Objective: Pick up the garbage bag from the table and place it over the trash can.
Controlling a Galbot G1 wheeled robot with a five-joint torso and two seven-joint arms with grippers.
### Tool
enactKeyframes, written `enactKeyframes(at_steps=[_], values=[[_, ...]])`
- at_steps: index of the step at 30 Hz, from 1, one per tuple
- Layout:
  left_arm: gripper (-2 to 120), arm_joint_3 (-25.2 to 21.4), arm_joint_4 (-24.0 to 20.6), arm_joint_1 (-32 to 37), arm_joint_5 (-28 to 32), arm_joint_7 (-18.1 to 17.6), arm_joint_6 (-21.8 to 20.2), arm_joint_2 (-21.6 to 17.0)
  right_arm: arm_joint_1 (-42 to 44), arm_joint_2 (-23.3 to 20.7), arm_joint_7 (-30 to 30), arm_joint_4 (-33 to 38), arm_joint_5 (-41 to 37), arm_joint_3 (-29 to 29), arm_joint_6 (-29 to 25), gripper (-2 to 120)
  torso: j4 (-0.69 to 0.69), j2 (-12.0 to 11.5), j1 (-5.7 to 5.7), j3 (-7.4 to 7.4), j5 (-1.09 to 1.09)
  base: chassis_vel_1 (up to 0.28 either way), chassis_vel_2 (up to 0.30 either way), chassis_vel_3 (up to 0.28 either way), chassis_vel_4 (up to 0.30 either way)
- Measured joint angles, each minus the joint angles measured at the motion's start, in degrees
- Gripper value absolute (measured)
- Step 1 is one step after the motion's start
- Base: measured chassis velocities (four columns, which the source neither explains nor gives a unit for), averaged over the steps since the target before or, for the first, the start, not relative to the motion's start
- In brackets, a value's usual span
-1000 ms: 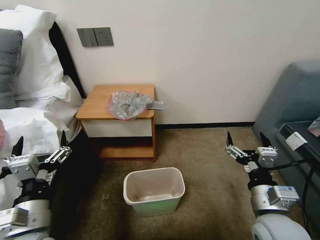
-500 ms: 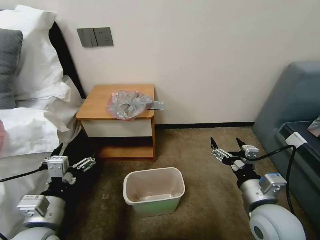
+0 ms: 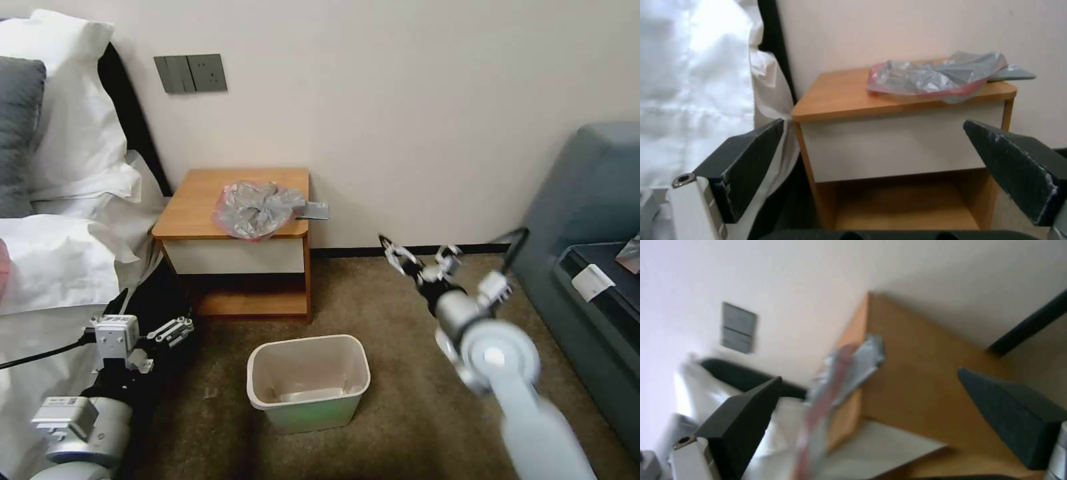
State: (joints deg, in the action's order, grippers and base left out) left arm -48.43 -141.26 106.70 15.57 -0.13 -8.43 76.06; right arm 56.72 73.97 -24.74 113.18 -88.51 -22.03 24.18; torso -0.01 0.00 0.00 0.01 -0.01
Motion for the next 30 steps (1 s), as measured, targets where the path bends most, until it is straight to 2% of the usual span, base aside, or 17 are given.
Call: enactKeyframes(at_steps=[1, 3, 4, 8, 17, 20, 22, 25, 26, 30], values=[[100, -0.5, -0.3, 0.4, 0.2, 0.2, 0.8, 0.1, -3.1, 1.2, -1.3, -2.8, -5.7, 0.0, 0.3, 100, 0.01, 0.0, 0.0, 0.0, 0.0, 0.0, 0.0, 0.0, 0.0], [100, -1.1, -1.1, 0.5, 0.9, 0.3, 1.1, 0.4, -7.4, 2.8, -3.0, -7.1, -12.2, 0.3, 0.5, 100, 0.02, 0.0, 0.0, 0.0, 0.0, 0.0, 0.0, 0.0, 0.0], [100, -1.1, -1.1, 0.5, 0.9, 0.3, 1.1, 0.4, -7.4, 2.8, -3.0, -7.1, -12.2, 0.3, 0.5, 100, 0.02, 0.0, 0.0, 0.0, 0.0, 0.0, 0.0, 0.0, 0.0], [100, -1.3, -1.7, 0.7, 1.2, 0.3, 1.2, 1.1, -13.3, 5.5, -2.6, -16.1, -17.1, 1.9, 1.6, 100, 0.01, 0.0, 0.0, 0.0, -0.01, 0.0, 0.0, 0.0, 0.0], [100, -1.4, -2.0, 1.2, 1.1, 0.3, 1.5, 1.2, -18.2, 10.7, 3.1, -27.9, -10.0, 5.0, 2.5, 100, 0.01, 0.0, 0.0, 0.0, 0.0, 0.0, 0.0, 0.0, 0.0], [100, -1.6, -2.0, 1.5, 0.9, 0.4, 1.7, 1.6, -19.4, 13.0, 7.0, -31.9, -6.4, 6.3, 1.5, 99, 0.02, 0.0, 0.0, 0.0, 0.0, 0.0, 0.0, 0.0, 0.0], [100, -1.7, -2.0, 1.7, 0.6, 0.5, 1.9, 1.8, -19.7, 13.6, 8.5, -32.9, -5.7, 6.5, 0.9, 95, 0.02, 0.0, 0.0, 0.0, 0.0, 0.0, 0.0, 0.0, 0.0], [100, -1.7, -2.0, 2.2, 0.0, 0.8, 2.1, 2.6, -20.2, 14.6, 10.4, -34.2, -4.7, 6.5, 0.3, 82, 0.02, 0.0, 0.0, 0.0, 0.0, 0.0, 0.0, 0.0, 0.0], [100, -1.7, -2.0, 2.2, 0.0, 0.8, 2.1, 2.6, -20.2, 14.6, 10.4, -34.2, -4.7, 6.5, 0.3, 82, 0.02, 0.0, 0.0, 0.0, 0.0, 0.0, 0.0, 0.0, 0.0], [100, -1.6, -2.0, 2.3, -0.5, 1.0, 2.3, 3.4, -20.5, 14.6, 10.9, -34.4, -4.0, 6.5, -0.2, 62, 0.01, 0.0, 0.0, -0.01, 0.0, 0.0, 0.0, 0.0, 0.0]])
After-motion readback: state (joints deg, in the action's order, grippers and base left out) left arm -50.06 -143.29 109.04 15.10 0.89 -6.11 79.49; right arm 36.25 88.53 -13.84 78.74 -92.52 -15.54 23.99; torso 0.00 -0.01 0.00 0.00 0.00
